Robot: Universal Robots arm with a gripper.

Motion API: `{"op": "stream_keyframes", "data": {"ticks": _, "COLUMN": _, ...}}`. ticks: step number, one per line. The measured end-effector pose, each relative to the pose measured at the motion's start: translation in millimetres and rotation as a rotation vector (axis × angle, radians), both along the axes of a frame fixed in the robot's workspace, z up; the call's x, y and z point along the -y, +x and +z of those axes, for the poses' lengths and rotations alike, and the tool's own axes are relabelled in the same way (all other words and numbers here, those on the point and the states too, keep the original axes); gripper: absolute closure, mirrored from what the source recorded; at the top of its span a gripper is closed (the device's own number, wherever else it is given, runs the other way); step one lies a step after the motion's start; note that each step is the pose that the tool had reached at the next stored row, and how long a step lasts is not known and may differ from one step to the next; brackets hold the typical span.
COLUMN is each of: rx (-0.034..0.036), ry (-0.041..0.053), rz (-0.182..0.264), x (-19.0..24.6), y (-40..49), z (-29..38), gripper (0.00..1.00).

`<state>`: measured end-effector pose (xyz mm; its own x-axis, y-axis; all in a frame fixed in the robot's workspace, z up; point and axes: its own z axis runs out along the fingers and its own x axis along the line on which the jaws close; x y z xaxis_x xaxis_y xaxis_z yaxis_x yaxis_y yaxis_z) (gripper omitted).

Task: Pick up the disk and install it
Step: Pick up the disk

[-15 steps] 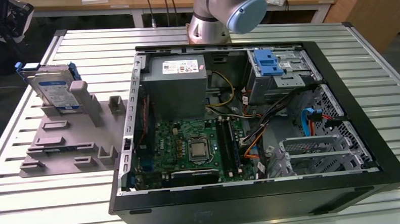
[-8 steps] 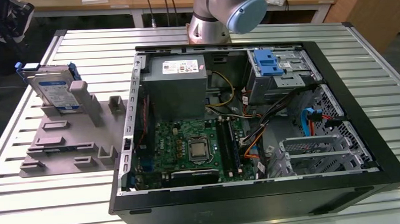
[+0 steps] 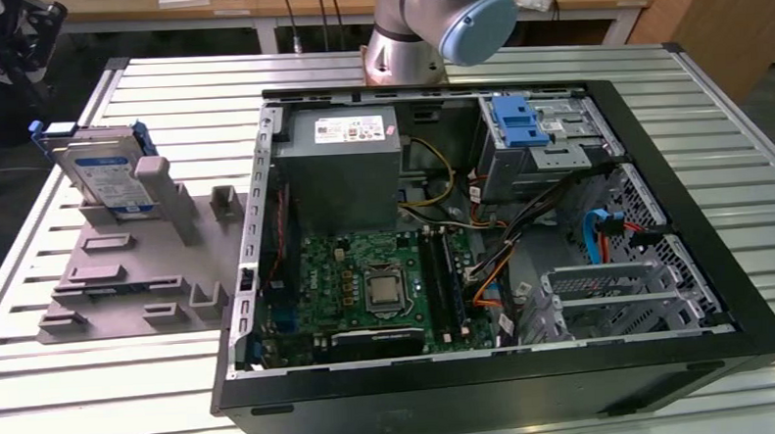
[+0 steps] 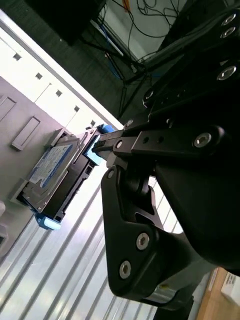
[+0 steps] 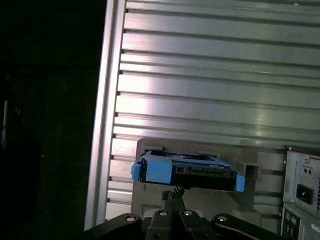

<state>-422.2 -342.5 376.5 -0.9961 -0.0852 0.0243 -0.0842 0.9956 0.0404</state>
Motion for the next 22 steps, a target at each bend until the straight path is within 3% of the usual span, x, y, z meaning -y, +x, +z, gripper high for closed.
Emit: {"op": "stream_keyframes", "data": {"ticks": 22, "rx": 0.0004, "ry": -0.0003, "rz": 0.326, "x": 0.0, "y": 0.0, "z": -0.7, "gripper": 0.89}}
